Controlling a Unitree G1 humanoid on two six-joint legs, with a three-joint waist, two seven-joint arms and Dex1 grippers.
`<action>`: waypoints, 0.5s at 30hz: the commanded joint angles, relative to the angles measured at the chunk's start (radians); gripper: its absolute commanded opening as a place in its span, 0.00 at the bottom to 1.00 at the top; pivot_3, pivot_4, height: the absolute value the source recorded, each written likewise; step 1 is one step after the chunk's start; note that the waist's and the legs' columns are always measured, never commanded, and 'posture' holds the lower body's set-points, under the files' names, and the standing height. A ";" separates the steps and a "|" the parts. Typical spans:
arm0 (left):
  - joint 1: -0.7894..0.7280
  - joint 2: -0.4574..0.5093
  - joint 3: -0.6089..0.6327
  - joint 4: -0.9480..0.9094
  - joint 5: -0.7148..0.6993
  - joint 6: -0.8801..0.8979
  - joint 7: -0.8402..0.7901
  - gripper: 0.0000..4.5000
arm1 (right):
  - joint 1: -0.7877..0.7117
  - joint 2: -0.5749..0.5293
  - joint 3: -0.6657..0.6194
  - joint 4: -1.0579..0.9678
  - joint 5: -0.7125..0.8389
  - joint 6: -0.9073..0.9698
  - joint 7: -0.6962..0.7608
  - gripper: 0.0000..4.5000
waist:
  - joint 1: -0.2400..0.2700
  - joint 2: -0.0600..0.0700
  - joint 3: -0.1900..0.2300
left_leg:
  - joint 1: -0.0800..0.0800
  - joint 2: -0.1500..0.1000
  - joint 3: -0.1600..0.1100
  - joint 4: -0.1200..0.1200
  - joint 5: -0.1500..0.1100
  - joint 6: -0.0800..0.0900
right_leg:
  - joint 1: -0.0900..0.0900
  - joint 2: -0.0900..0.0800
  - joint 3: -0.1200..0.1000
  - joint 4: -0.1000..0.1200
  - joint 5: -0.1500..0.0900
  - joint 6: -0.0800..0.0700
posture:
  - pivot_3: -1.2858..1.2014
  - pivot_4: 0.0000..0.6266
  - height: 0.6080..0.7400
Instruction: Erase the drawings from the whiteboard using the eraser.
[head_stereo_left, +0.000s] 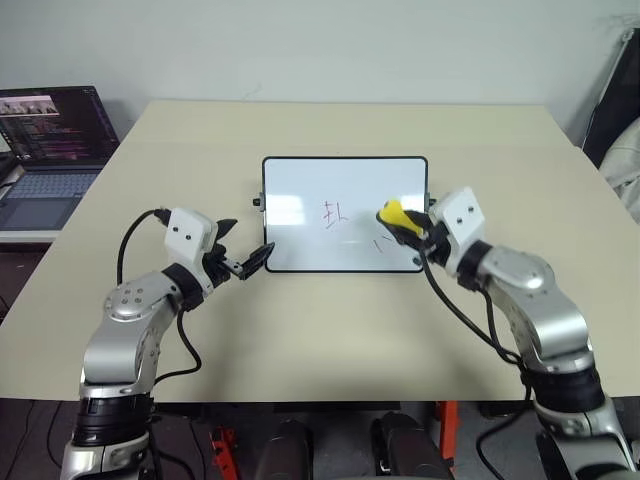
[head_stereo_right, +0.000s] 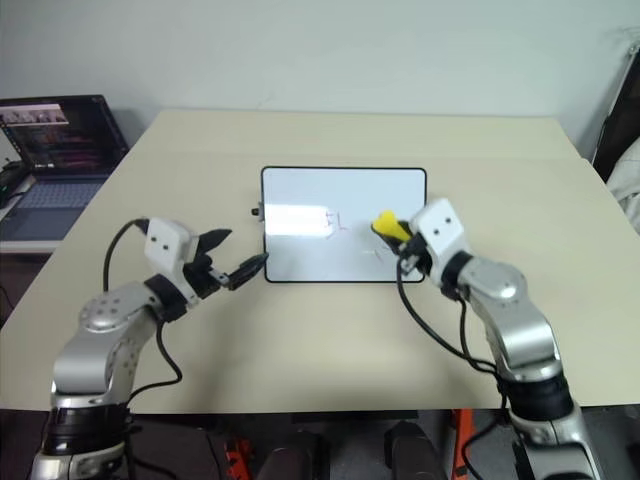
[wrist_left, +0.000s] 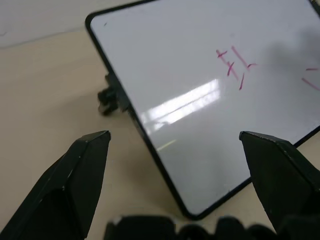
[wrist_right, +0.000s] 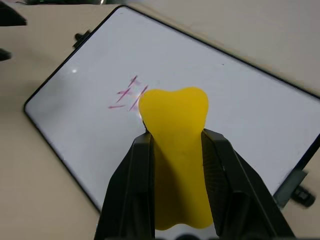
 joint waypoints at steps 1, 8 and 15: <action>0.015 0.000 0.022 -0.063 -0.009 -0.037 0.019 1.00 | 0.085 0.001 -0.045 -0.103 0.080 0.008 0.017 0.22 | 0.001 0.000 0.000 | 0.000 0.000 0.000 0.000 0.000 0.000 | 0.000 0.000 0.000 0.000 0.000 0.000 | 0.52 0.24 1.00; 0.040 0.009 0.012 -0.075 0.009 -0.053 0.030 1.00 | 0.169 0.018 -0.039 -0.097 0.109 -0.093 0.016 0.22 | -0.003 0.000 0.000 | 0.002 0.001 0.002 0.001 0.000 0.000 | 0.001 0.001 0.001 0.000 -0.002 0.003 | 0.52 0.24 1.00; 0.035 0.006 -0.006 -0.066 0.017 -0.067 0.033 1.00 | 0.165 0.007 0.004 -0.092 0.071 -0.123 -0.001 0.22 | -0.001 0.000 0.000 | 0.002 0.001 0.003 0.001 0.000 0.000 | 0.001 0.001 0.001 0.001 -0.002 0.003 | 0.52 0.24 1.00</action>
